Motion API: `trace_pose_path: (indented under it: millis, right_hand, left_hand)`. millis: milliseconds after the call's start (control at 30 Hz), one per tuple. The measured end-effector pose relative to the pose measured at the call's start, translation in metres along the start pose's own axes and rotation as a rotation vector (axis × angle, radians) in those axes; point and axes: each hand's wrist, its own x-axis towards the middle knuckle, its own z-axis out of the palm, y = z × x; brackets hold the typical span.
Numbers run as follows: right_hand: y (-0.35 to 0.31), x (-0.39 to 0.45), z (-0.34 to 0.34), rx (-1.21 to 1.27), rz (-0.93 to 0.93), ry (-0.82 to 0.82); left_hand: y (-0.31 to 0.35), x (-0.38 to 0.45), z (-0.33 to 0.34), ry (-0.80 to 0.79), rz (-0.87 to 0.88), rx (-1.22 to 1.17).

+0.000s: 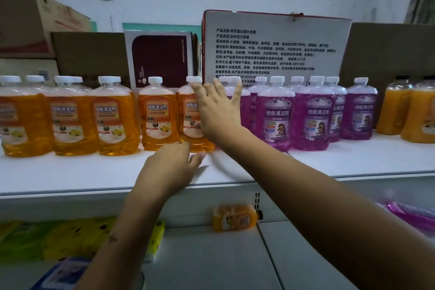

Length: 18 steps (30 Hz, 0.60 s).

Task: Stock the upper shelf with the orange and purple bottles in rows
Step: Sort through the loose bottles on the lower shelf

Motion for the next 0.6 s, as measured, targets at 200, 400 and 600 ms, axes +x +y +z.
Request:
trace_pose_path:
  millis: [200, 400, 600]
  right_hand:
    - [0.0, 0.004, 0.001, -0.025, 0.025, -0.043]
    - [0.003, -0.011, 0.001, -0.027, -0.015, -0.069]
    - [0.025, -0.048, -0.034, 0.234, -0.099, -0.033]
  left_hand:
    - [0.002, -0.003, -0.002, 0.033, 0.003, -0.001]
    - [0.007, -0.01, -0.008, 0.132, 0.047, -0.083]
    - [0.017, -0.044, -0.011, 0.435, 0.235, -0.349]
